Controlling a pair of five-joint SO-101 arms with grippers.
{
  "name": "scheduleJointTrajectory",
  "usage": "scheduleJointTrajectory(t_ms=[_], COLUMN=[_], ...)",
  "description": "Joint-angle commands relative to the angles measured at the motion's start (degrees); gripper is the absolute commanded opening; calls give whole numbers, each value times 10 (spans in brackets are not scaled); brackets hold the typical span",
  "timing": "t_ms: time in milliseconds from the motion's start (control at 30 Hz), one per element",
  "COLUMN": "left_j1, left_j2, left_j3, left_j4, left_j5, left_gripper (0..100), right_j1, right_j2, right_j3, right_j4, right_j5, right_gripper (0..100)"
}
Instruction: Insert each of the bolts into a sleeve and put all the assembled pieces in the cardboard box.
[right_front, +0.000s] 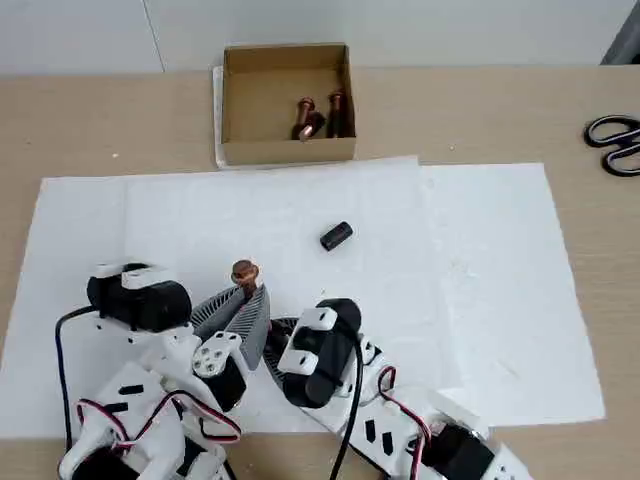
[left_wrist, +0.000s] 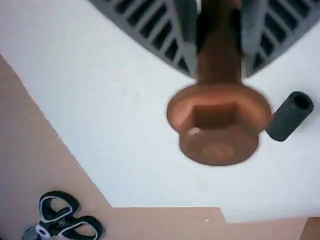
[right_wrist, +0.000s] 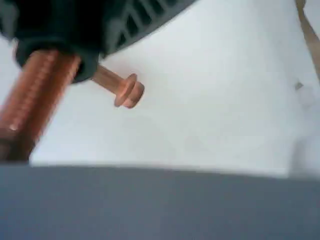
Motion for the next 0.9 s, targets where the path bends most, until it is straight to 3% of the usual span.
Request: scheduleJointTrajectory(t_ms=[0, 433, 867], left_j1=[4, 5, 85], left_j2=[-1, 0, 0], left_j3=[-12, -34, -14], left_j4=[25, 98, 121], left_j5=[-13, -52, -84], left_gripper=[6, 6, 6], right_j1=[21, 27, 27], right_j2=[-7, -7, -7], right_j3=[-7, -14, -45], right_j4=[-23, -24, -24], right_j5=[6, 7, 8], right_gripper=[3, 3, 3])
